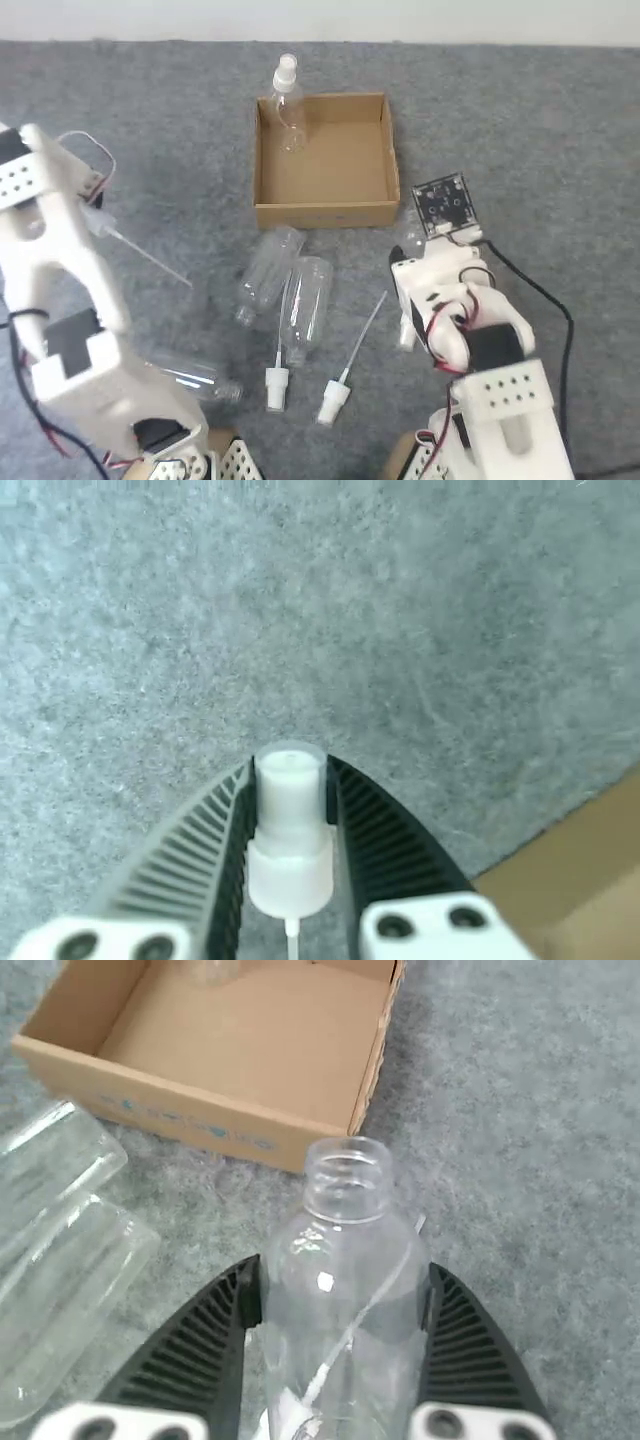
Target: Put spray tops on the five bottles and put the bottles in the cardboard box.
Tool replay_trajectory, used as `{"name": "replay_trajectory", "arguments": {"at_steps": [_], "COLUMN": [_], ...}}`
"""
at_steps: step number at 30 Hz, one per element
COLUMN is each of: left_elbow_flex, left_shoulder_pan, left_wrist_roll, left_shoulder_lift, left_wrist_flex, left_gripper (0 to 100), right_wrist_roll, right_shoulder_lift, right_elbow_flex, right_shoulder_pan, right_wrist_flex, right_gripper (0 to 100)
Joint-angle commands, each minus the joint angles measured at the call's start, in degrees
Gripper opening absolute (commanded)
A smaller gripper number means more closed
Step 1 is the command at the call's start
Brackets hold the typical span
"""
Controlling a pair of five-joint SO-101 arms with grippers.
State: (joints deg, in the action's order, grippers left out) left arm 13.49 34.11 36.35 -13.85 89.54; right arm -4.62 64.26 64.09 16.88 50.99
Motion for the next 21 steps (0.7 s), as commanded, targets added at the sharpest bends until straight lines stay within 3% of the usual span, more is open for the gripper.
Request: {"name": "replay_trajectory", "arguments": {"at_steps": [1, 8, 15, 21], "left_elbow_flex": [1.63, -4.18, -14.29, -24.22], "left_shoulder_pan": [0.0, -0.26, -0.53, -4.75], "left_wrist_roll": [0.18, 0.26, 0.62, 1.23], "left_shoulder_lift": [11.34, 22.24, 33.32, 41.76], "left_wrist_flex": [0.53, -0.26, -7.3, -14.42], "left_gripper": [1, 1, 1, 1], "right_wrist_roll": [-0.53, -0.79, -0.79, -0.79], "right_shoulder_lift": [8.31, 21.05, 27.74, 28.88], "right_elbow_flex": [0.97, 6.59, 9.85, 10.37], "right_shoulder_pan": [0.22, 2.24, 4.44, 4.53], "right_wrist_flex": [1.45, 1.27, 1.19, 1.1], "right_gripper": [12.5, 12.5, 12.5, 12.5]}}
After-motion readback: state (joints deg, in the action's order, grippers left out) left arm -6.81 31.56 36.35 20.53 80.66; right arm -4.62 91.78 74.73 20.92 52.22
